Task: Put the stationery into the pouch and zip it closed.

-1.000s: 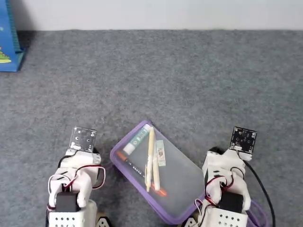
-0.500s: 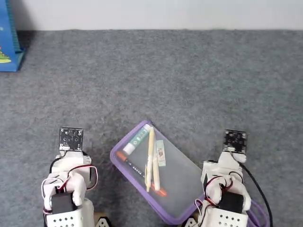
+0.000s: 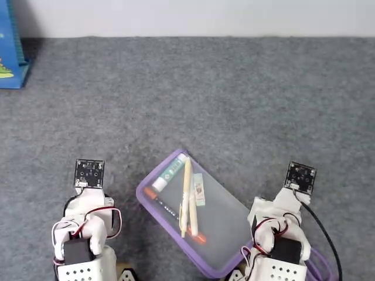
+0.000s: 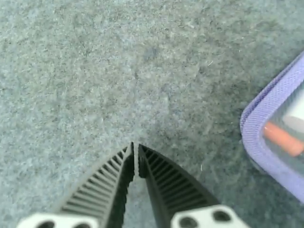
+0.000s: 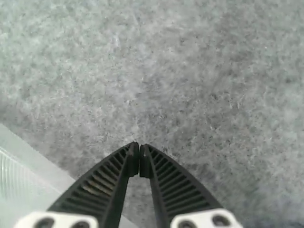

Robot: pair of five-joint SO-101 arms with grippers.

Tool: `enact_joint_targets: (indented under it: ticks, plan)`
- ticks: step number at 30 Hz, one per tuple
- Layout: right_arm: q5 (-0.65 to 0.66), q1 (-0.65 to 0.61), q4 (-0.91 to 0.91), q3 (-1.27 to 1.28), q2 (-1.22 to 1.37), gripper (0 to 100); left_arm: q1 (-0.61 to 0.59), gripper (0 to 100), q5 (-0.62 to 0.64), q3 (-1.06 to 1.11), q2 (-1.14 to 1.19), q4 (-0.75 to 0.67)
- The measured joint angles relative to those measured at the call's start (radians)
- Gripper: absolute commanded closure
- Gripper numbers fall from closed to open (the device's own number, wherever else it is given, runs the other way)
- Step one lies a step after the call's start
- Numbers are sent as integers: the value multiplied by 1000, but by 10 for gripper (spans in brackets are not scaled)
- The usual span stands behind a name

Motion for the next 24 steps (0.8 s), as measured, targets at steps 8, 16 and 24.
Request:
enact_joint_targets:
  ticks: [8,16,24]
  plan:
    - [-14,0,0,0,0,990,0,986,0,0,0,0]
    - [-14,0,0,0,0,990,0,986,0,0,0,0]
    - [-17,0,0,0,0,990,0,986,0,0,0,0]
